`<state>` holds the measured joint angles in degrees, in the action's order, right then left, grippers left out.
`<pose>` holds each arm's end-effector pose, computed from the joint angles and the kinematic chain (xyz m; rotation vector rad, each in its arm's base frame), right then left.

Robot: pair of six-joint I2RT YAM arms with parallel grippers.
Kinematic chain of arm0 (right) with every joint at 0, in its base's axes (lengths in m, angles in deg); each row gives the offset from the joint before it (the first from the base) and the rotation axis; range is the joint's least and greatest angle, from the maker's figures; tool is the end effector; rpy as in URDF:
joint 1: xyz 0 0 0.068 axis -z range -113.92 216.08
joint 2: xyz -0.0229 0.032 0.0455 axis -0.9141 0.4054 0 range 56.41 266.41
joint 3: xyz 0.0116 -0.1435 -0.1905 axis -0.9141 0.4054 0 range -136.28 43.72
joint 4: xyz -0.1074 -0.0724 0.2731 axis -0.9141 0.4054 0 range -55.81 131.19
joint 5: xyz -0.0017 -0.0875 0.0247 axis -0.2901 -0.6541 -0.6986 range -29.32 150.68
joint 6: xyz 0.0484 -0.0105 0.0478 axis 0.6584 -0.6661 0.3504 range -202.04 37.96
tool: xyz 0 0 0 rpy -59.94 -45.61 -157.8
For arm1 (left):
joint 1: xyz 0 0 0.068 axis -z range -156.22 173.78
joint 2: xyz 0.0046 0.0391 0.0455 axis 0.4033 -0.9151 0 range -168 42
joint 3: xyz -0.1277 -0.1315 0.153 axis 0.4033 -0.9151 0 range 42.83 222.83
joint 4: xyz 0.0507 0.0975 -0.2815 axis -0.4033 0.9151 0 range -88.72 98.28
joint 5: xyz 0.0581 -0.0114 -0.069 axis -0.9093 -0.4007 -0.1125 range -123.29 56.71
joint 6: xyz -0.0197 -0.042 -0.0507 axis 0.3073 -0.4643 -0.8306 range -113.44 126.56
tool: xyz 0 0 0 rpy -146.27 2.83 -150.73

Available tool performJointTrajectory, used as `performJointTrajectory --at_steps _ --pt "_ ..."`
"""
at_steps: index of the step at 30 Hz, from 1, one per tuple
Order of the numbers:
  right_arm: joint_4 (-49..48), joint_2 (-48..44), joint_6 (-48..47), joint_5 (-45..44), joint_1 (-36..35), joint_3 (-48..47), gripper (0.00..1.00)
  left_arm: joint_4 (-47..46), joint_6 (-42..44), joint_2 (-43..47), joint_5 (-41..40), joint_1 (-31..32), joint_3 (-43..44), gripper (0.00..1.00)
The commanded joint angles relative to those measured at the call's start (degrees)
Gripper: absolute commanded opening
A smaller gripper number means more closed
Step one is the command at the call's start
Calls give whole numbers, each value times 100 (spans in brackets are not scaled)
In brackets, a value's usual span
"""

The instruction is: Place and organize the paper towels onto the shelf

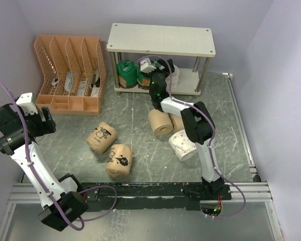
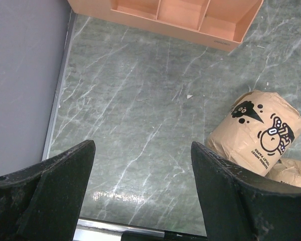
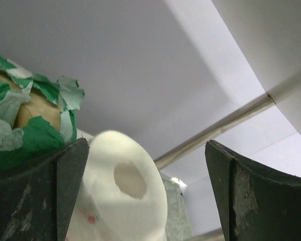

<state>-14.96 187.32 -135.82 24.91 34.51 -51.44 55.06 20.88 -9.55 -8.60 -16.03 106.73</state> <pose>0.4894 0.2626 0.1942 -0.4967 1.3320 -0.7375 0.1991 0.1357 0.3305 -0.2742 2.1988 0.0231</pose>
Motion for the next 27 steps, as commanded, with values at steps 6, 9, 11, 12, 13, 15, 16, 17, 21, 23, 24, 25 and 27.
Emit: performJointTrajectory --at_steps 6,9,11,12,13,15,16,17,21,23,24,25,27 --pt "-1276 -2026 798 -1753 -567 2420 100 -4 43 70 160 -85 42 88" --pt "-1603 -2658 921 -2876 -1050 3242 100 -12 53 75 186 -82 43 88" --pt "-1730 -3114 1030 -3498 -1489 3696 100 -15 61 91 223 -83 36 88" --pt "-1683 -3289 1184 -3836 -1663 3968 100 -15 61 97 245 -87 35 88" --pt "-1423 -3489 1596 -4228 -1837 4159 100 -11 68 106 275 -83 35 88" --pt "-153 -3983 2893 -4970 -2195 4441 100 8 112 112 366 -84 39 88" --pt "944 -4308 3899 -5262 -2419 4523 100 10 139 109 423 -89 35 89" --pt "2280 -4620 5152 -5381 -2679 4503 100 3 182 111 506 -88 27 89" --pt "9372 -5466 11797 -3592 -2614 3365 99 65 313 93 751 -86 43 90" --pt "9123 -5722 10978 -2488 -2228 3465 98 94 355 101 818 -88 52 90" --pt "9255 -5855 11079 -2387 -2227 3499 97 112 369 114 832 -86 60 90" --pt "9567 -5986 11439 -2259 -2282 3537 97 120 386 117 855 -82 61 90" --pt "10182 -6234 12335 -1958 -2337 3706 97 143 437 149 945 -82 66 91"
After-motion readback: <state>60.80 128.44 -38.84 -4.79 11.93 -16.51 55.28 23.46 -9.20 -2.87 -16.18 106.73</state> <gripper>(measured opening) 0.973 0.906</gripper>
